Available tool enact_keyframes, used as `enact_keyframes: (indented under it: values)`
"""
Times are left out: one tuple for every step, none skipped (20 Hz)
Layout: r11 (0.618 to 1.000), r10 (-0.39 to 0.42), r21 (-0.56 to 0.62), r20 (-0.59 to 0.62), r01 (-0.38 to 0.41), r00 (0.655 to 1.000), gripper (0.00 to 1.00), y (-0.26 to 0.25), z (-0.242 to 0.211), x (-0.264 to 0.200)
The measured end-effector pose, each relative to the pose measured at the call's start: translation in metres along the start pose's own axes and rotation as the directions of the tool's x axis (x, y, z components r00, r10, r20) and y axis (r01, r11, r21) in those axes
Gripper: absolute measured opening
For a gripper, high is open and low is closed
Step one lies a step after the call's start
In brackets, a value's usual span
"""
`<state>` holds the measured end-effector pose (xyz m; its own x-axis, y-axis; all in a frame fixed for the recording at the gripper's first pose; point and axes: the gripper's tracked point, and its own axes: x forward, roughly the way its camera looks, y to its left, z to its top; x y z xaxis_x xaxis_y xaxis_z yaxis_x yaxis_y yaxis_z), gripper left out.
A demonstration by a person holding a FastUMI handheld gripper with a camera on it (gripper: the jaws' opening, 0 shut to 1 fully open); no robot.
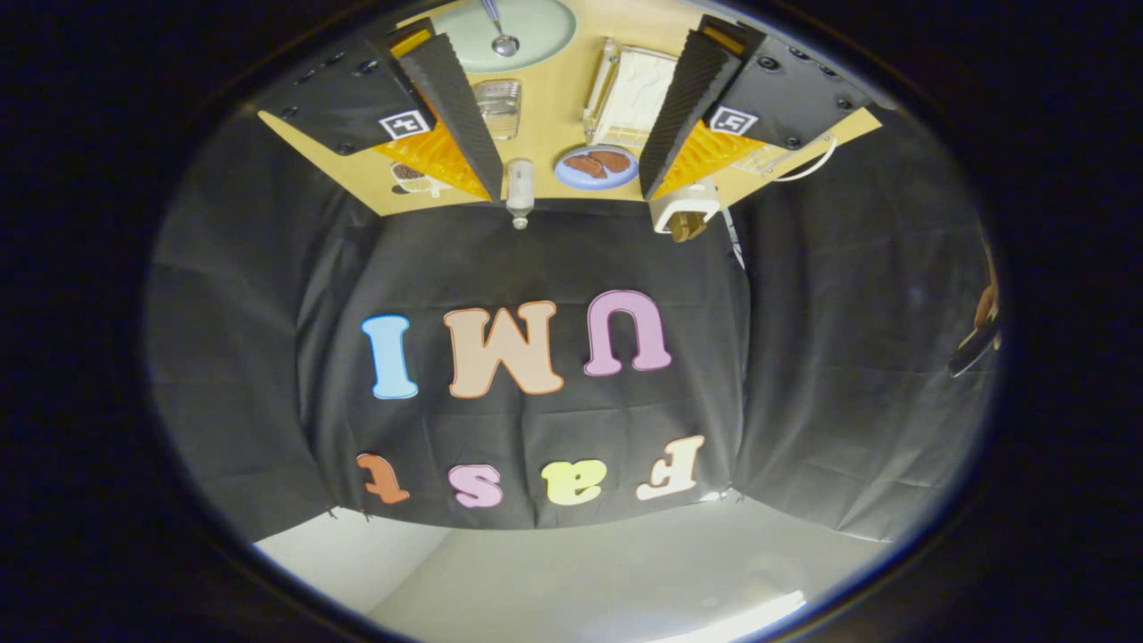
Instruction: Take the plate from the dish rack, then take the spoon from the basket and place it into the plate.
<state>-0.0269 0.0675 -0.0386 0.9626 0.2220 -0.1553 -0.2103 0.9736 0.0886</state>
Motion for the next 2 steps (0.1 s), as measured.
enact_keyframes:
  values:
    - [1.0, 0.0, -0.002, 0.003, 0.0, 1.0, 0.96, 0.0009, 0.0006, 0.0009]
    - [1.0, -0.001, -0.005, 0.004, 0.001, 1.0, 0.96, 0.0007, 0.0022, 0.0009]
